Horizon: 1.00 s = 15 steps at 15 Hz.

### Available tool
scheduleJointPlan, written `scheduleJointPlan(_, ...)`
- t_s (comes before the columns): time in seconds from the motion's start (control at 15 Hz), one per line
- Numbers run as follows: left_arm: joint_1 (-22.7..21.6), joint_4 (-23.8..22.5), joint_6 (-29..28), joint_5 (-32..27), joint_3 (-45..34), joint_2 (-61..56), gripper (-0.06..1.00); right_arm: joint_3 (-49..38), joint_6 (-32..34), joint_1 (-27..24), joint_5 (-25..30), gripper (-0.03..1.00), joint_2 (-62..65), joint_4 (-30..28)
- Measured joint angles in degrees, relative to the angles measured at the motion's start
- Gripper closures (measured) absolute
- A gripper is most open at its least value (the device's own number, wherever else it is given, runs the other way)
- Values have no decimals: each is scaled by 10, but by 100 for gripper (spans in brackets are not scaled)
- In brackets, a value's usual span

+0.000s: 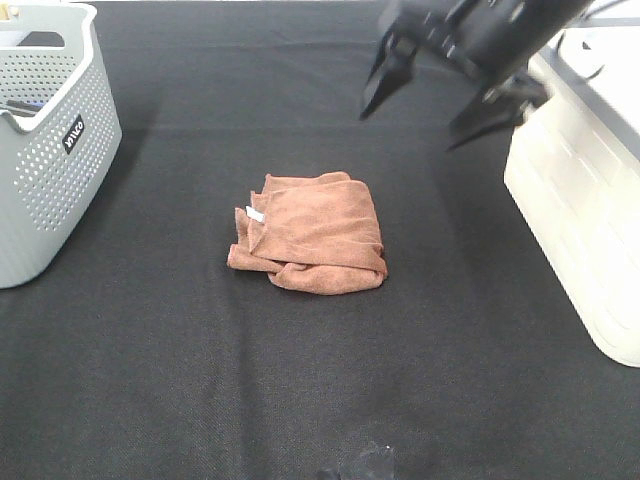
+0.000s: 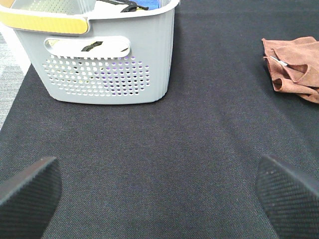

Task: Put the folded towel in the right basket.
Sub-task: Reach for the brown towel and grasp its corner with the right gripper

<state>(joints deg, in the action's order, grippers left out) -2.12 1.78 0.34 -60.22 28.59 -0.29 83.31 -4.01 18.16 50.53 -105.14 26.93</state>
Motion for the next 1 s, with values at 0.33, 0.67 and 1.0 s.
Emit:
scheduleJointPlan(0.33, 0, 0, 0, 0, 0, 0, -4, 2, -56, 0, -63, 2, -121, 44)
scheduleJointPlan(0.67, 0, 0, 0, 0, 0, 0, -4, 81, -79, -1, -73, 2, -227, 22)
scheduleJointPlan(1.0, 0, 0, 0, 0, 0, 0, -4, 105, -85, -1, -64, 3, -273, 29)
